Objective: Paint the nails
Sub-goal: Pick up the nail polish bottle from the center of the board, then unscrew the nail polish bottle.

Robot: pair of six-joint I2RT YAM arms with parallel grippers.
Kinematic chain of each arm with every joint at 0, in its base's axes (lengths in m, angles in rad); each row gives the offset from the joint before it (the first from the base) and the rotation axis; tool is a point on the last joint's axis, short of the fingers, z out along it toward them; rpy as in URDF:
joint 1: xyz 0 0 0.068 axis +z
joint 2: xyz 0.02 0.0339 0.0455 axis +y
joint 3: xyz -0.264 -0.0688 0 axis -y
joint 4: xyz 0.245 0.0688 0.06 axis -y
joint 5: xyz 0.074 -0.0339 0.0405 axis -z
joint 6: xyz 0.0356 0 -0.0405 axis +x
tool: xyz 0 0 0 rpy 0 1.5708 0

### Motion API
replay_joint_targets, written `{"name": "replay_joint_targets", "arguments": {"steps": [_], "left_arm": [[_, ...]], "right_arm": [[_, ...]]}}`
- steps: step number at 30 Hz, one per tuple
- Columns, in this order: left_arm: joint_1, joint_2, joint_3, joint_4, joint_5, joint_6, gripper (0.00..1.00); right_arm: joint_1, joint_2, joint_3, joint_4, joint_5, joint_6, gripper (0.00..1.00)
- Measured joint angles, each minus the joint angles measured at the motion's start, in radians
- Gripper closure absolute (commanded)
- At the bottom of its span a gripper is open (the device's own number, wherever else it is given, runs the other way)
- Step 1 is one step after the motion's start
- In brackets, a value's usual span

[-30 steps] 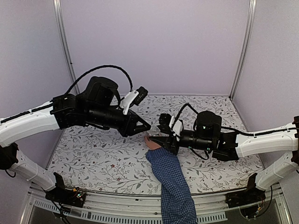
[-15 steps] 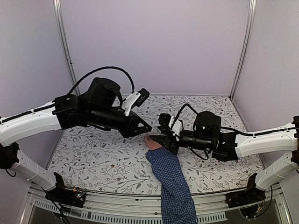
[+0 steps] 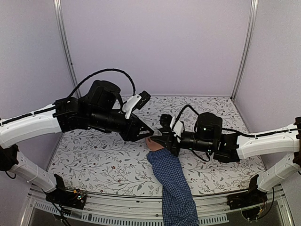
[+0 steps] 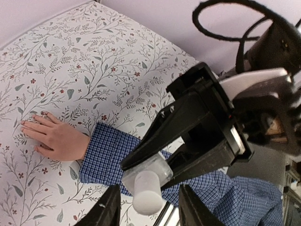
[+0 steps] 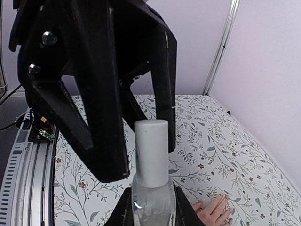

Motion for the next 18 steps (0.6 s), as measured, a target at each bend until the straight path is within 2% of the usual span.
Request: {"name": "replay_joint_targets", "arguments": {"steps": [3, 6, 12, 18], "left_arm": [[0.005, -0.028, -0.045, 0.032, 0.029, -0.002, 0.33], [0.018, -0.084, -0.106, 0.078, 0.07, 0.015, 0.27], [0.036, -0.261, -0.249, 0.251, 0.196, 0.073, 0.26], [0.037, -0.358, -0.345, 0.449, 0.296, 0.167, 0.29]], "right_arm": [[0.0, 0.0, 0.0, -0.01, -0.019, 0.0, 1.0], [-0.001, -0.002, 0.0, -0.029, -0.051, 0.003, 1.0], [-0.029, -0.047, 0.0, -0.065, -0.211, 0.033, 1.0], [-0.049, -0.101, 0.019, -0.116, -0.418, 0.058, 1.0]]}}
